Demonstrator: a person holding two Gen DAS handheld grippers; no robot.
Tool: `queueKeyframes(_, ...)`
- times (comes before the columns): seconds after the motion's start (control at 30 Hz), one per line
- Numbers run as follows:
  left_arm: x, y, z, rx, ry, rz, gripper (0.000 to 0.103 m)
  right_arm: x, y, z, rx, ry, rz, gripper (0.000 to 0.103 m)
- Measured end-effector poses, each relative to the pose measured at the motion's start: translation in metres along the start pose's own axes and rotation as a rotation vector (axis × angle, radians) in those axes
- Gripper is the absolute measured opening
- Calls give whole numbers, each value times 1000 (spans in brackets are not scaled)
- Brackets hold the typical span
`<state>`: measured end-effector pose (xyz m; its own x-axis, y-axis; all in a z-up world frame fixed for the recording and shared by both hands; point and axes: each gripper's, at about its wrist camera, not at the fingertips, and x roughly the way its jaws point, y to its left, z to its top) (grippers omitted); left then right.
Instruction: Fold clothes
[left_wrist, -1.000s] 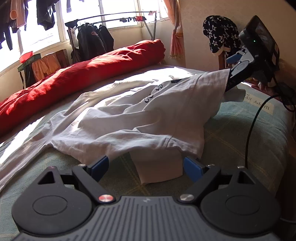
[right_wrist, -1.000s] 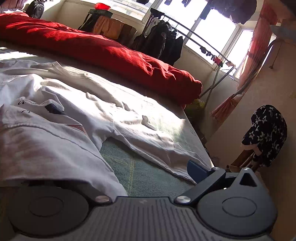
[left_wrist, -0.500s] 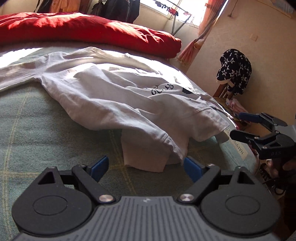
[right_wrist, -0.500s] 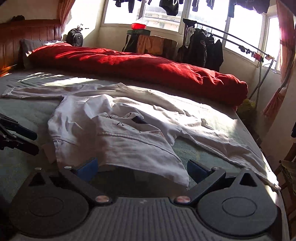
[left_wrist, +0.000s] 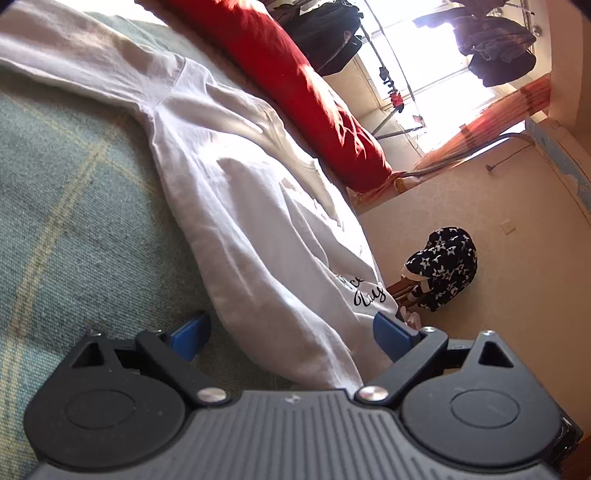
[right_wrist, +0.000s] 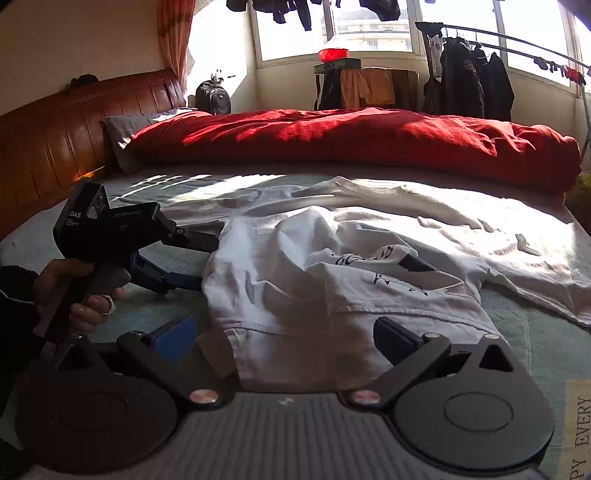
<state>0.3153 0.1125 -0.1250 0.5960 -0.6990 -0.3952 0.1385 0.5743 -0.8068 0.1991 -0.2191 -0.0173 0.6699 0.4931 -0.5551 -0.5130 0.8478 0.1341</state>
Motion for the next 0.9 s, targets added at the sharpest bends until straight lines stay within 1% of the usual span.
queueKeyframes(0.1, 18, -4, 11, 27, -12, -14, 95, 4, -6, 0, 43, 4, 6, 103)
queueKeyframes(0.17, 27, -7, 12, 16, -16, -53, 95, 6, -9, -1, 65, 12, 3, 103)
queueKeyframes(0.33, 27, -21, -12, 32, 6, -204, 95, 9, -14, -7, 89, 31, -14, 103)
queueKeyframes(0.4, 22, -29, -23, 57, 24, -278, 95, 9, -17, -10, 100, 42, -4, 103)
queueKeyframes(0.43, 21, -33, -26, 78, 27, -293, 95, 9, -18, -10, 114, 51, 19, 103)
queueKeyframes(0.47, 20, -37, -26, 104, 25, -290, 95, 10, -19, -11, 128, 60, 43, 103)
queueKeyframes(0.53, 25, -42, -26, 140, 28, -258, 96, 10, -21, -11, 156, 77, 90, 103)
queueKeyframes(0.6, 34, -41, -27, 132, 54, -240, 96, 12, -20, -8, 186, 90, 146, 103)
queueKeyframes(0.7, 48, -41, -27, 120, 92, -213, 96, 14, -9, -2, 175, 97, 183, 103)
queueKeyframes(0.73, 51, -43, -29, 135, 101, -209, 96, 15, -4, -1, 162, 106, 186, 103)
queueKeyframes(0.8, 45, -47, -35, 166, 88, -221, 96, 16, 4, 0, 137, 121, 188, 103)
queueKeyframes(0.9, 33, -51, -36, 151, 76, -289, 96, 17, 10, -4, 123, 145, 186, 103)
